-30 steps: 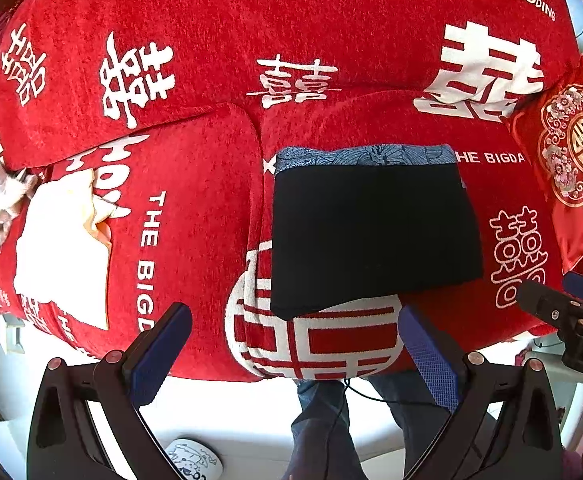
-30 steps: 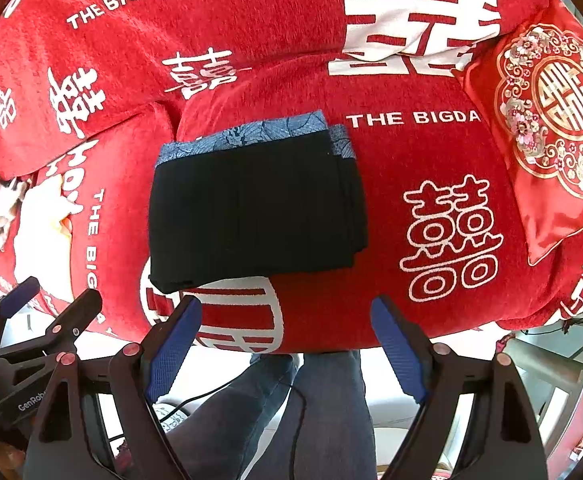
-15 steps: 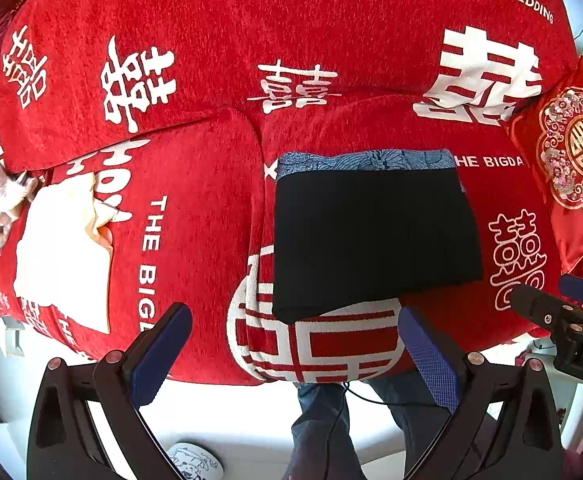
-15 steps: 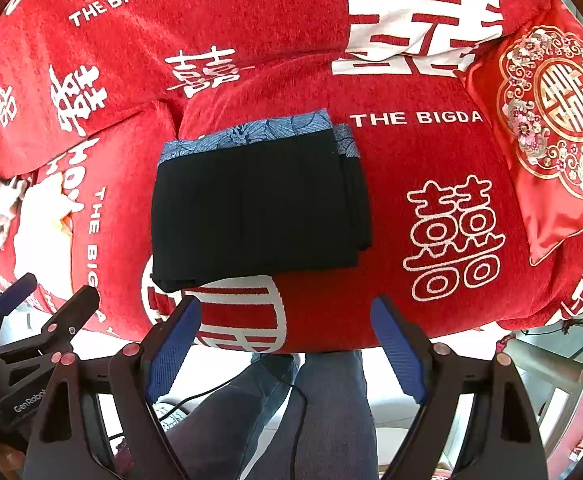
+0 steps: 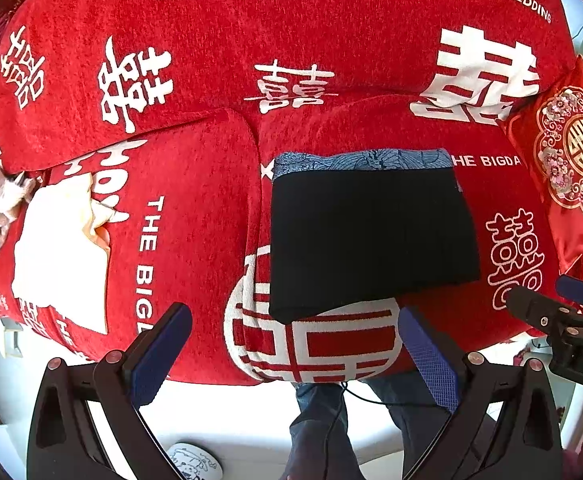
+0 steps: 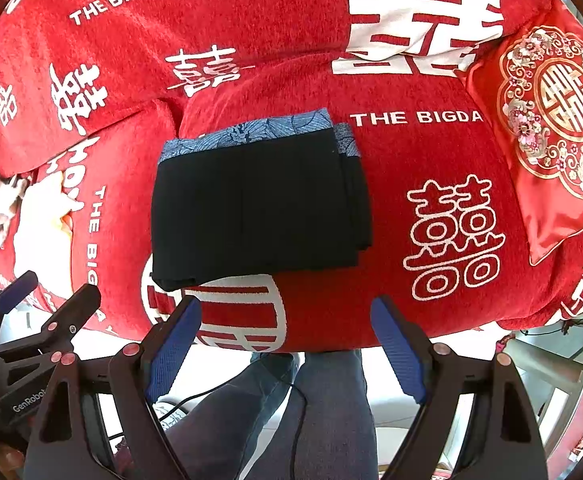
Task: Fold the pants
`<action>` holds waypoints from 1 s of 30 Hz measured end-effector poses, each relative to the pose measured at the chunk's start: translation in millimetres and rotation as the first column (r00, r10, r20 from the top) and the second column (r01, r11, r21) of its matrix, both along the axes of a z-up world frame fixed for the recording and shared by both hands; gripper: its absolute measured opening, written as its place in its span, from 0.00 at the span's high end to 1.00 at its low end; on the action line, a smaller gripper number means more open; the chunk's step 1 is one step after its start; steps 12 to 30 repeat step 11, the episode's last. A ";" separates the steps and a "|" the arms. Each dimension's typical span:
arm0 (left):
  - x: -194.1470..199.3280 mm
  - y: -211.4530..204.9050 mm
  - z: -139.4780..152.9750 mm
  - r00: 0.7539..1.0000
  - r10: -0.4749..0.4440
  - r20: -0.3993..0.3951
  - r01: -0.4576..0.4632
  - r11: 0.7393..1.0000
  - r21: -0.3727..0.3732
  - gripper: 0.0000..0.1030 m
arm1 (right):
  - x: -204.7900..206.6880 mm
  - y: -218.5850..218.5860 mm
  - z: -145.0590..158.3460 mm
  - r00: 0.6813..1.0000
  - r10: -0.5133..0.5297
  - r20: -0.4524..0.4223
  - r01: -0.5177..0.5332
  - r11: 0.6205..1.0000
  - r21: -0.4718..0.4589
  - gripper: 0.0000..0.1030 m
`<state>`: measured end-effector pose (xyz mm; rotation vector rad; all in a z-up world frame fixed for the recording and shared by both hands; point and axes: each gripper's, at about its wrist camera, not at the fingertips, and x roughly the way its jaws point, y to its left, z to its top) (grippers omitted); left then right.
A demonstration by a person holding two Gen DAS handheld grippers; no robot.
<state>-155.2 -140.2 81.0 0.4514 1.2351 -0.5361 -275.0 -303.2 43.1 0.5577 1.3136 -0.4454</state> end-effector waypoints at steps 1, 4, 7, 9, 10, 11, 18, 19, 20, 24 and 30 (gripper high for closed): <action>0.1 0.4 0.1 1.000 0.002 -0.001 -0.002 1.000 0.000 0.00 | 0.2 -0.4 -0.3 1.000 0.000 0.000 0.000 1.000 0.000 0.14; -0.6 1.2 1.1 1.000 0.004 0.000 -0.004 1.000 -0.007 0.00 | 0.3 -0.1 0.0 1.000 -0.002 0.000 0.002 1.000 0.000 0.14; -0.9 1.8 2.6 1.000 0.003 0.004 -0.003 1.000 -0.012 0.00 | 0.5 -0.4 -0.1 1.000 -0.001 0.000 0.001 1.000 0.000 0.14; -1.0 1.5 3.1 1.000 0.000 0.006 0.000 1.000 -0.014 0.00 | 0.3 -0.5 0.2 1.000 0.000 0.000 0.000 1.000 0.000 0.14; -1.0 1.5 3.3 1.000 -0.002 0.007 0.003 1.000 -0.014 0.00 | 0.5 -0.6 0.2 1.000 0.000 0.000 0.000 1.000 -0.001 0.14; -1.3 1.4 3.5 1.000 -0.004 0.009 0.004 1.000 -0.010 0.00 | -0.4 -0.6 -0.1 1.000 0.000 0.001 0.000 1.000 -0.001 0.14; -1.3 1.4 3.5 1.000 -0.004 0.009 0.004 1.000 -0.010 0.00 | -0.4 -0.6 -0.1 1.000 0.000 0.001 0.000 1.000 -0.001 0.14; -1.3 1.4 3.5 1.000 -0.004 0.009 0.004 1.000 -0.010 0.00 | -0.4 -0.6 -0.1 1.000 0.000 0.001 0.000 1.000 -0.001 0.14; -1.3 1.4 3.5 1.000 -0.004 0.009 0.004 1.000 -0.010 0.00 | -0.4 -0.6 -0.1 1.000 0.000 0.001 0.000 1.000 -0.001 0.14; -1.3 1.4 3.5 1.000 -0.004 0.009 0.004 1.000 -0.010 0.00 | -0.4 -0.6 -0.1 1.000 0.000 0.001 0.000 1.000 -0.001 0.14; -1.3 1.4 3.5 1.000 -0.004 0.009 0.004 1.000 -0.010 0.00 | -0.4 -0.6 -0.1 1.000 0.000 0.001 0.000 1.000 -0.001 0.14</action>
